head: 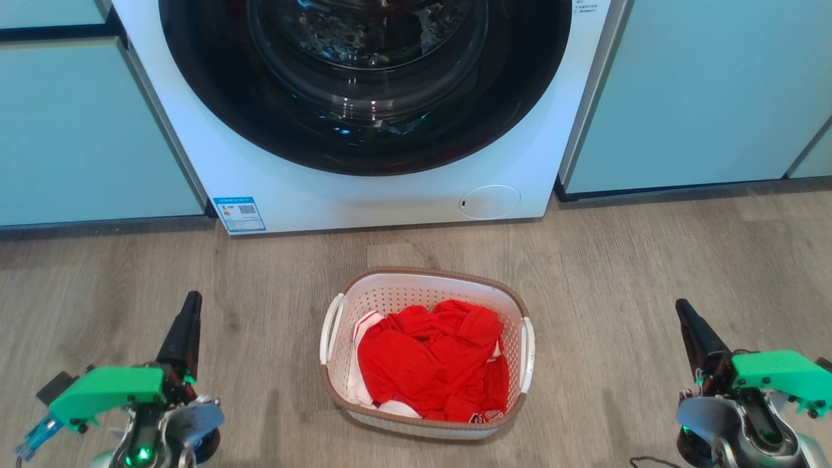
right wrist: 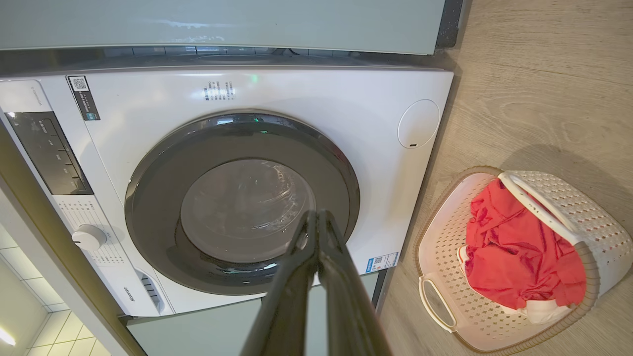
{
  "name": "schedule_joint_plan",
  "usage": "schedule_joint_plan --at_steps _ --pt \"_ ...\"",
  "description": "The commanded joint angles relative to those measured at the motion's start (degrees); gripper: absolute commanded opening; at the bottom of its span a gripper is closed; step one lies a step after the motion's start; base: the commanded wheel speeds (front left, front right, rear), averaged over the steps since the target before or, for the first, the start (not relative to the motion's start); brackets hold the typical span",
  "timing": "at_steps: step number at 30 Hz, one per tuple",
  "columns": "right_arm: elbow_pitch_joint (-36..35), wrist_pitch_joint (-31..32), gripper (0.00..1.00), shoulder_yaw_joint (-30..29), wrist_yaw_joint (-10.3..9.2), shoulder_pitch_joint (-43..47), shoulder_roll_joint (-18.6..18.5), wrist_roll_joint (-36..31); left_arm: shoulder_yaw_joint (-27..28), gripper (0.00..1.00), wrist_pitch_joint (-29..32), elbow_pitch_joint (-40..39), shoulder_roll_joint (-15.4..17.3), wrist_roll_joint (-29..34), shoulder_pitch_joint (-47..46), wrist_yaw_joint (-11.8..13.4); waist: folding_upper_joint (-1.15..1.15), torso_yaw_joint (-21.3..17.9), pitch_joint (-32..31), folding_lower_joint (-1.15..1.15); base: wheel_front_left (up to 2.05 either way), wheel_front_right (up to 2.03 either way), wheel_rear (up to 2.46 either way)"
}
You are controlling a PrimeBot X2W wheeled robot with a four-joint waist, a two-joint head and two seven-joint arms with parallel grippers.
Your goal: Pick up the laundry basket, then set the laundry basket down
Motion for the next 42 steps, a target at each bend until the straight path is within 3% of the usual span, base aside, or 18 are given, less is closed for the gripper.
schedule_joint_plan --at_steps 1,42 --pt "-1.8 0.4 0.0 0.9 0.28 -2.6 -0.5 0.0 2.4 0.0 0.4 -1.7 0.6 0.1 -3.1 -0.4 0.0 0.0 0.0 0.0 0.0 0.0 0.0" --pt "-1.8 0.9 0.0 0.2 0.28 -2.6 -0.1 -0.5 2.9 0.0 0.9 -1.7 0.2 0.5 -3.2 -0.4 0.0 0.0 0.0 0.0 0.0 0.0 0.0"
